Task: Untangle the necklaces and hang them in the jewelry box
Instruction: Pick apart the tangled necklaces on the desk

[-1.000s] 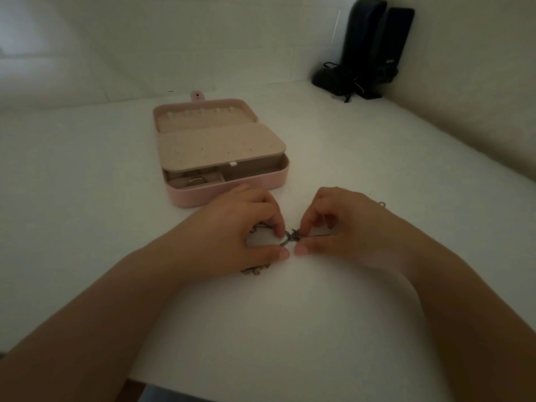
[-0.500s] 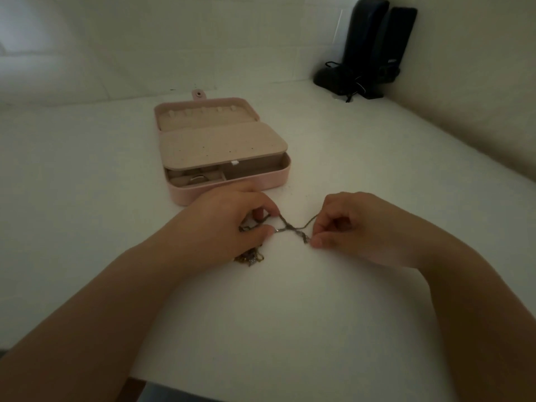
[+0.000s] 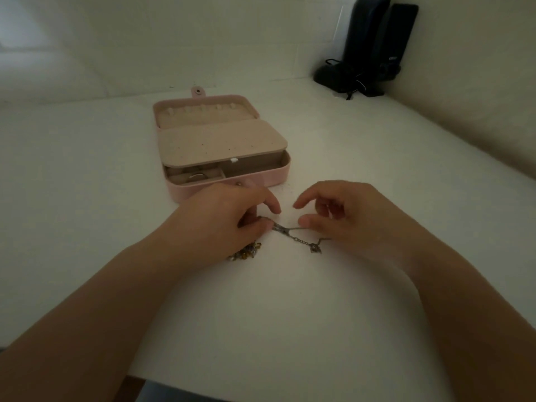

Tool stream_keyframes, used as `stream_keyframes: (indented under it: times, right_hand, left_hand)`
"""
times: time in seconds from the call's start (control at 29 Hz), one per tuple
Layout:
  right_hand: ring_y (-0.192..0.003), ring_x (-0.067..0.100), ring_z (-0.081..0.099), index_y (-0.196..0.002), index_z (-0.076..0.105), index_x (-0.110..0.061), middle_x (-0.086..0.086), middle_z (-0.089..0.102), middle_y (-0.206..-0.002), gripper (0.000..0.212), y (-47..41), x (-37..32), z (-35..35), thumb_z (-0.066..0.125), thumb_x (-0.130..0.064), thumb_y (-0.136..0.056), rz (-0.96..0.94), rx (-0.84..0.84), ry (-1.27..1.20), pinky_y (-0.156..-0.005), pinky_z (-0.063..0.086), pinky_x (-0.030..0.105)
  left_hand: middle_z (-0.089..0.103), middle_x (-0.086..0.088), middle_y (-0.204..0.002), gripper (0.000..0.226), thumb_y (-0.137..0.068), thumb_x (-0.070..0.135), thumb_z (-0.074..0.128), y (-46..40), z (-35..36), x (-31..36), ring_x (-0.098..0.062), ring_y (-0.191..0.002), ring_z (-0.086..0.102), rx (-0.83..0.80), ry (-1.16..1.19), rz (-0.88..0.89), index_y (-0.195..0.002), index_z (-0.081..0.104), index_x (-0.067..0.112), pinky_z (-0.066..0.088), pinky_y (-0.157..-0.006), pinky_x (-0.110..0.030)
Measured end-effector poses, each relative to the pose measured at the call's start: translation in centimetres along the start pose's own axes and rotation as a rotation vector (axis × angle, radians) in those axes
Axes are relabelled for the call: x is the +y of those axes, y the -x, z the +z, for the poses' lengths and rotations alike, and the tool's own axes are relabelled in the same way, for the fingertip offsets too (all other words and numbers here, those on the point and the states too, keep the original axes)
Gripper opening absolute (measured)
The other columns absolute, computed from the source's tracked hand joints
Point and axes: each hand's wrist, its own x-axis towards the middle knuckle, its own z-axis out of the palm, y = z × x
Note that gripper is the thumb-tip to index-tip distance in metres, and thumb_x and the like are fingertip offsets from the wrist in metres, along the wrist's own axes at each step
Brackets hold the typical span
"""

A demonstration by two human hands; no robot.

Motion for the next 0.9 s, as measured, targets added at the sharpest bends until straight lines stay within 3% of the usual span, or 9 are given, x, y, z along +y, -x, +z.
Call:
stream_keyframes:
  times: [0.1,0.28,0.38,0.52,0.62,0.76,0.9]
  right_hand:
    - [-0.070,-0.006,0.046,-0.093,0.066,-0.029,-0.012,0.048,-0.076,0.012,-0.3,-0.1,1.2,0.066,-0.031,-0.081,-0.075,-0.048,0.061,-0.064,0.034,0.006]
    - [-0.084,0.009,0.043,-0.086,0.062,-0.023,-0.004,0.051,-0.088,0.005,-0.8,-0.3,1.6,0.057,-0.021,-0.088,-0.123,-0.116,0.121,-0.074,0.033,0.018]
    - [-0.076,0.000,0.045,-0.078,0.055,-0.030,-0.011,0.051,-0.086,0.016,-0.6,0.0,0.6,0.054,-0.019,-0.090,-0.036,-0.074,-0.047,-0.069,0.034,0.007]
    - [-0.070,0.001,0.050,-0.077,0.059,-0.032,-0.013,0.060,-0.078,0.014,-0.4,-0.1,0.0,0.056,-0.025,-0.089,0.054,-0.061,-0.301,-0.065,0.039,0.012]
    - [-0.062,-0.002,0.049,-0.078,0.061,-0.028,-0.017,0.058,-0.066,0.013,-0.4,-0.5,0.4,0.056,-0.024,-0.089,0.042,-0.103,-0.375,-0.060,0.038,0.009]
    - [-0.053,-0.005,0.044,-0.074,0.059,-0.027,-0.021,0.053,-0.056,0.018,-0.4,-0.9,0.7,0.053,-0.023,-0.090,0.040,-0.135,-0.419,-0.055,0.035,0.008]
    - [-0.067,0.007,0.045,-0.078,0.058,-0.020,-0.006,0.053,-0.071,0.015,-0.3,-0.7,0.6,0.053,-0.025,-0.092,0.055,-0.119,-0.459,-0.064,0.036,0.020]
  left_hand:
    - [0.051,0.014,-0.059,0.004,-0.083,0.032,0.057,-0.2,0.2,0.2,0.000,-0.057,0.047,0.007,-0.051,0.006,-0.085,0.059,0.036,0.042,-0.056,-0.022]
    - [0.045,0.014,-0.054,0.007,-0.087,0.028,0.052,-0.3,0.3,0.3,0.001,-0.054,0.044,-0.004,-0.060,-0.005,-0.081,0.053,0.032,0.033,-0.053,-0.017]
    - [0.047,0.014,-0.056,0.011,-0.088,0.025,0.050,-0.1,-0.1,0.3,0.007,-0.060,0.047,0.018,0.018,-0.013,-0.079,0.050,0.031,0.034,-0.052,-0.012]
    - [0.054,0.010,-0.059,0.012,-0.086,0.029,0.051,0.1,-0.3,0.8,-0.003,-0.063,0.052,0.092,0.179,-0.029,-0.075,0.050,0.032,0.040,-0.057,-0.012]
    - [0.060,0.013,-0.069,0.005,-0.079,0.040,0.056,0.1,-0.4,1.4,-0.002,-0.071,0.055,0.101,0.286,-0.015,-0.080,0.057,0.035,0.043,-0.061,-0.010]
    - [0.066,0.011,-0.067,0.003,-0.078,0.031,0.065,0.0,-0.2,1.5,-0.001,-0.067,0.061,0.099,0.362,-0.038,-0.077,0.064,0.029,0.049,-0.062,-0.015]
    - [0.069,0.009,-0.069,0.008,-0.081,0.023,0.063,-0.1,-0.2,1.3,-0.003,-0.065,0.063,0.070,0.414,-0.060,-0.077,0.065,0.030,0.049,-0.061,-0.012]
